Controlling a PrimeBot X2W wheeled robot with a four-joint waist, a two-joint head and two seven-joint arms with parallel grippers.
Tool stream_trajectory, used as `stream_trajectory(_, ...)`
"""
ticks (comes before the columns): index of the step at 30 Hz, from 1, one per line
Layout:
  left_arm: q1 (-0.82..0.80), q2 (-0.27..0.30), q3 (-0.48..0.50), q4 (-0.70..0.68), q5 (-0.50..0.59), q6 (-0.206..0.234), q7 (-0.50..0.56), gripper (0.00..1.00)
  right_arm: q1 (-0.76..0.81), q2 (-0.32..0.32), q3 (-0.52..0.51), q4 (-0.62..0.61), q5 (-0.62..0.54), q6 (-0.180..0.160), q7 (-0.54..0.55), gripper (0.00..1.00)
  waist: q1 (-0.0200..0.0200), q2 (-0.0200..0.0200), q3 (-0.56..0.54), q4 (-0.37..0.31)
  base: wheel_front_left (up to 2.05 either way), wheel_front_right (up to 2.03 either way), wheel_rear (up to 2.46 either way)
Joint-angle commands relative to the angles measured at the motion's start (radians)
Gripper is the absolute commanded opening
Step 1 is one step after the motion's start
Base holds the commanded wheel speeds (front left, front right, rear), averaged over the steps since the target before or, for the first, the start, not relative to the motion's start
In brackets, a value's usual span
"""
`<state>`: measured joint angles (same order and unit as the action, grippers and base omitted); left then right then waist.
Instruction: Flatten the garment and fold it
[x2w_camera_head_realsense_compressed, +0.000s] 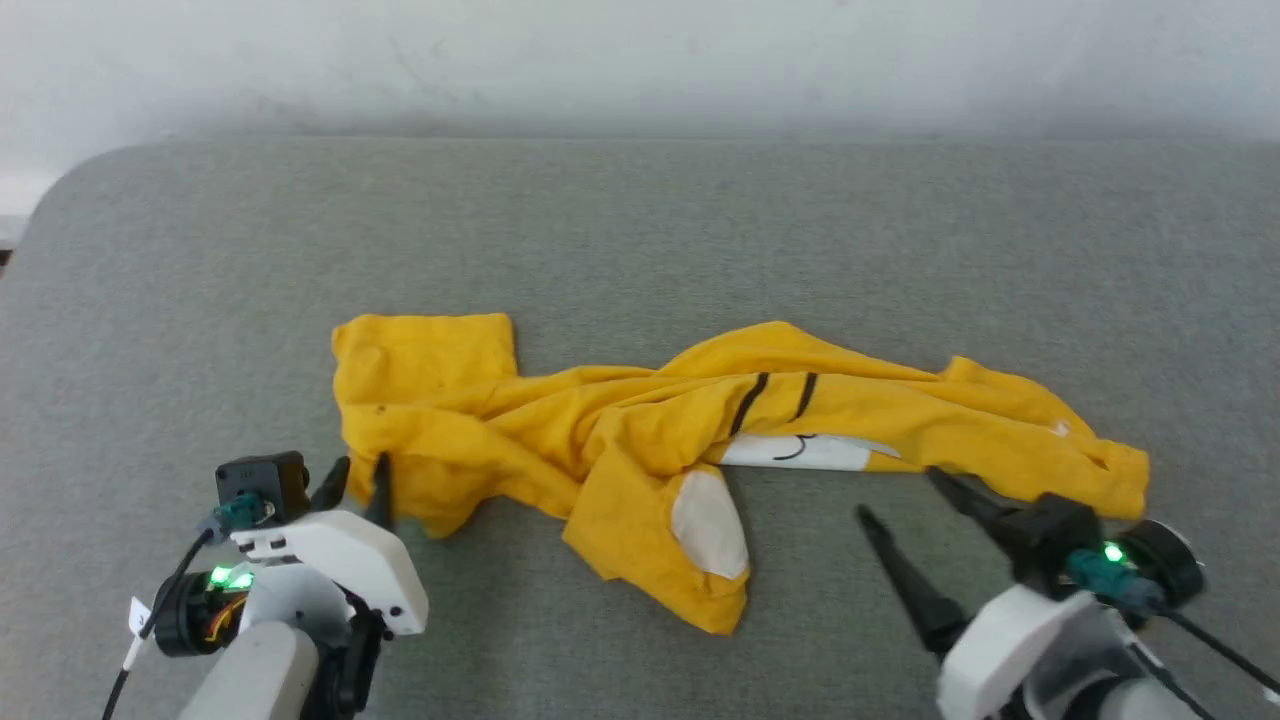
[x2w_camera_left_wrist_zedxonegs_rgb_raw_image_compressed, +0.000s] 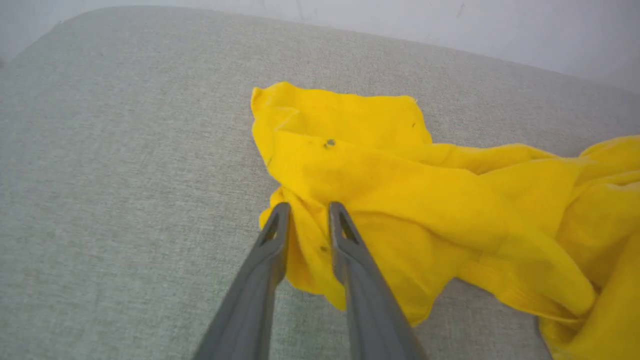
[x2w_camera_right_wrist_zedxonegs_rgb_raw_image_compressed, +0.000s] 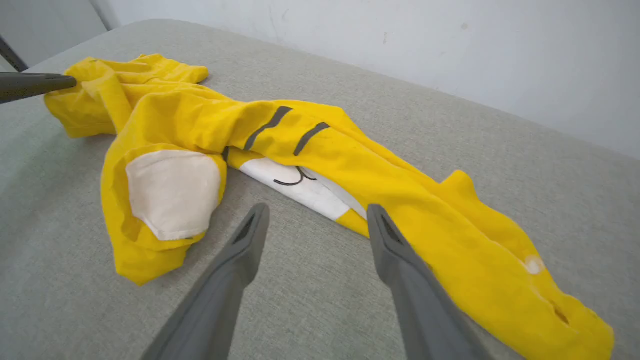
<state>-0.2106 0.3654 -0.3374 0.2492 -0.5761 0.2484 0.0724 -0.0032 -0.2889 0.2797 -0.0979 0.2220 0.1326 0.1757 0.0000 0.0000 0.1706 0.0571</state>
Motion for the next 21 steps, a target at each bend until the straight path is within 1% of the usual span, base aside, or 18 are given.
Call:
stream_trajectory(1, 0.007, -0.006, -0.001, -0.018, 0.004, 0.001, -0.022, 1.0, -0.027, -0.008, 0.028, -0.013, 0.009, -0.002, 0.006, 1.0, 0.0, 0.0, -0.019, 0.045, 0.0, 0.0, 0.0)
stream_trajectory(6, 0.027, -0.035, -0.017, -0.063, 0.026, -0.024, -0.145, 1.0, -0.111, -0.076, 0.242, -0.056, 0.064, -0.002, 0.079, 1.0, 0.0, 0.0, -0.031, 0.085, 0.0, 0.0, 0.0)
stream_trajectory(10, 0.041, -0.054, -0.035, -0.068, 0.033, -0.033, -0.188, 1.0, -0.199, -0.122, 0.408, -0.038, 0.086, -0.002, 0.164, 1.0, 0.0, 0.0, -0.038, 0.115, 0.0, 0.0, 0.0)
stream_trajectory(13, 0.046, -0.065, -0.053, -0.066, 0.036, -0.037, -0.189, 1.0, -0.273, -0.139, 0.512, 0.022, 0.086, -0.002, 0.2, 1.0, 0.0, 0.0, -0.038, 0.142, 0.0, 0.0, 0.0)
stream_trajectory(16, 0.044, -0.077, -0.069, -0.067, 0.038, -0.04, -0.192, 1.0, -0.335, -0.139, 0.586, 0.112, 0.078, -0.002, 0.214, 1.0, 0.0, 0.0, -0.033, 0.17, 0.0, 0.0, 0.0)
stream_trajectory(18, 0.042, -0.086, -0.079, -0.068, 0.04, -0.042, -0.193, 1.0, -0.369, -0.139, 0.618, 0.178, 0.061, -0.002, 0.209, 1.0, 0.0, 0.0, -0.025, 0.19, 0.0, 0.0, 0.0)
stream_trajectory(21, 0.041, -0.097, -0.088, -0.068, 0.041, -0.04, -0.197, 1.0, -0.401, -0.129, 0.629, 0.277, 0.022, -0.002, 0.189, 1.0, 0.0, 0.0, -0.014, 0.218, 0.0, 0.0, 0.0)
